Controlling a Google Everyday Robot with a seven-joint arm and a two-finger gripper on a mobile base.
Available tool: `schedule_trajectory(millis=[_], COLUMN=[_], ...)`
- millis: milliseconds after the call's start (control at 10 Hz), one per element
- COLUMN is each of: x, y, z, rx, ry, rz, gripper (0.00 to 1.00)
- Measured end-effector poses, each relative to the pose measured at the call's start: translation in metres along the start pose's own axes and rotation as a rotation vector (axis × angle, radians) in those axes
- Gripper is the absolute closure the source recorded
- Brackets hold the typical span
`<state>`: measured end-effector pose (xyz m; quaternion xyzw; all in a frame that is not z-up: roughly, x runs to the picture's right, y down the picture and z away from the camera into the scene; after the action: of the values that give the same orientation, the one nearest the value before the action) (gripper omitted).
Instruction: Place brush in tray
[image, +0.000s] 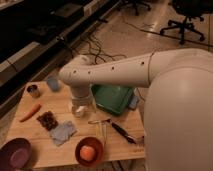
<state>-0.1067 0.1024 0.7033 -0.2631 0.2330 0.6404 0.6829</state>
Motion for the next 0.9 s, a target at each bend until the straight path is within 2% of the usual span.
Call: schedule_trajectory(millis=[400, 600, 700, 800, 900], x=[0.0, 0.006, 0.015, 0.026, 0.039], y=[-0.002, -0.017, -0.03, -0.044, -0.064], z=[-0.003, -0.017, -0.024, -0.034, -0.044], rx=[0.011, 0.009, -0.002, -0.031, -0.077], ry=[-0.007, -0.047, -0.061, -0.086, -0.118], rz=[-0.008, -0.058, -0.077, -0.099, -0.094], gripper=[0.35, 0.35, 0.35, 0.35, 0.35])
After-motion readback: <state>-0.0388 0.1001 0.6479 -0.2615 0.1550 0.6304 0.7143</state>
